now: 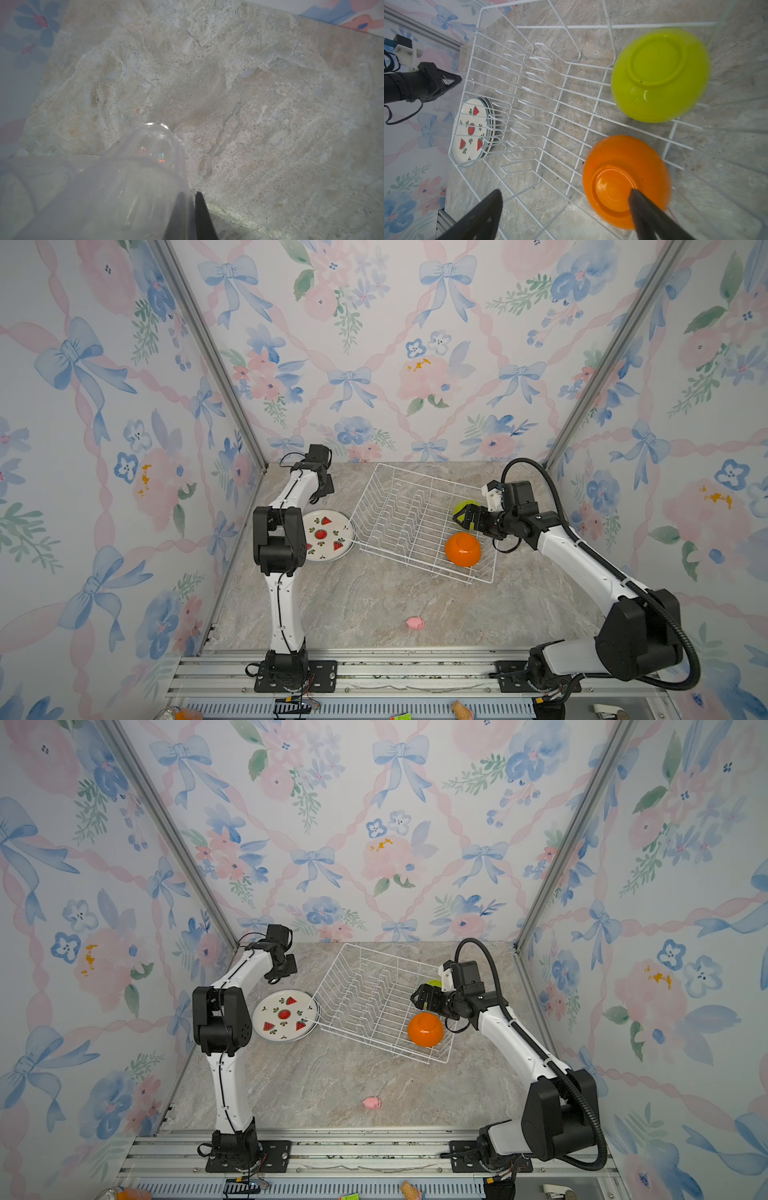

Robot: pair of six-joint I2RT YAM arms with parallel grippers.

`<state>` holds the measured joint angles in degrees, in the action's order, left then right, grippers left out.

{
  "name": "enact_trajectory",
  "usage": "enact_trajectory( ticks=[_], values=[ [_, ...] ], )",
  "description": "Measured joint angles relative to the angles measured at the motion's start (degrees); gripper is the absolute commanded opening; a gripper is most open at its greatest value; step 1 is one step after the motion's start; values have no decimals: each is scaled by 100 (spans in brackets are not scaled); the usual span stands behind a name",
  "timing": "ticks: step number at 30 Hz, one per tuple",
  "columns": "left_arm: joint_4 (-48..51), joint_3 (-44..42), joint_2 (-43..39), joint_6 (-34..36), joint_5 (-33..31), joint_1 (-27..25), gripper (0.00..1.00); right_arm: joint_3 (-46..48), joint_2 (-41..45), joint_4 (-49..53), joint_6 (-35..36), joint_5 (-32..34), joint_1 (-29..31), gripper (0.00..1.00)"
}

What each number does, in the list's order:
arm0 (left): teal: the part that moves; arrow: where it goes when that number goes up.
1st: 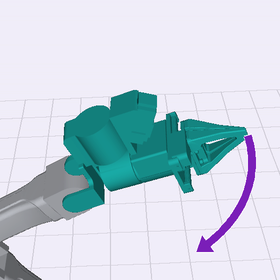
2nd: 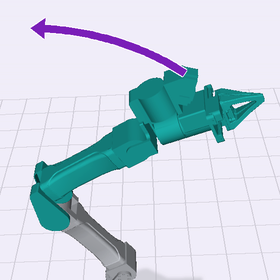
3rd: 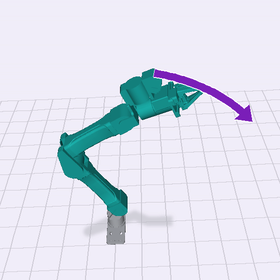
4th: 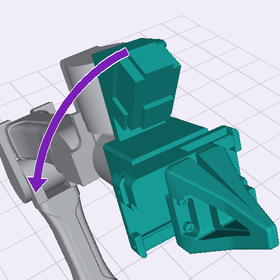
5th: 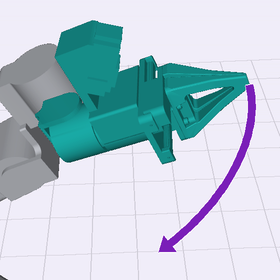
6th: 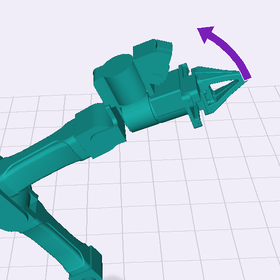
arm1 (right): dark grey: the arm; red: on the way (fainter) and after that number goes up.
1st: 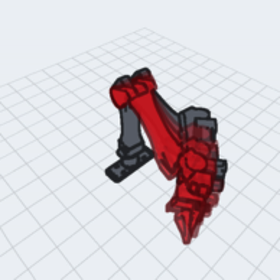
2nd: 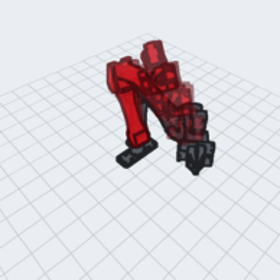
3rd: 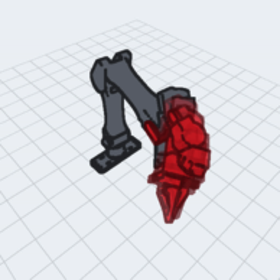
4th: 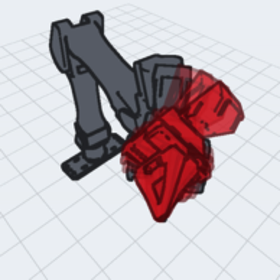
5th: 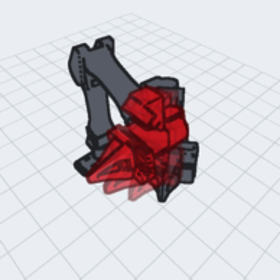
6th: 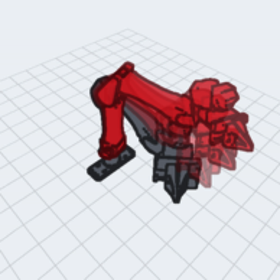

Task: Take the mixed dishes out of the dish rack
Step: 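Reach the right gripper toward the lime-green bowl while the left returns toward the rack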

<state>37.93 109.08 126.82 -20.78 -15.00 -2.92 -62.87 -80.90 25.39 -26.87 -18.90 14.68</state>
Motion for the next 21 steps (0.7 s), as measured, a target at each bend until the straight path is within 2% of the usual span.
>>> enact_trajectory(
  ticks=[1, 3, 4, 16, 21],
  values=[
    [-9, 44, 2, 2, 2, 2, 29, -7, 0, 22, 11, 13, 0, 97],
    [-11, 127, 4, 72, 4, 15, 53, -13, 0, 59, 13, 15, 0, 97],
    [-13, 170, 4, 85, 9, 24, 59, -13, 0, 72, 13, 15, 0, 97],
    [-9, 284, -66, 212, 28, 68, 97, -291, -66, 313, 90, 153, 0, 97],
    [-11, 280, -490, 170, 74, 44, 98, -466, 11, 586, 262, 562, -15, 97]
  ],
)
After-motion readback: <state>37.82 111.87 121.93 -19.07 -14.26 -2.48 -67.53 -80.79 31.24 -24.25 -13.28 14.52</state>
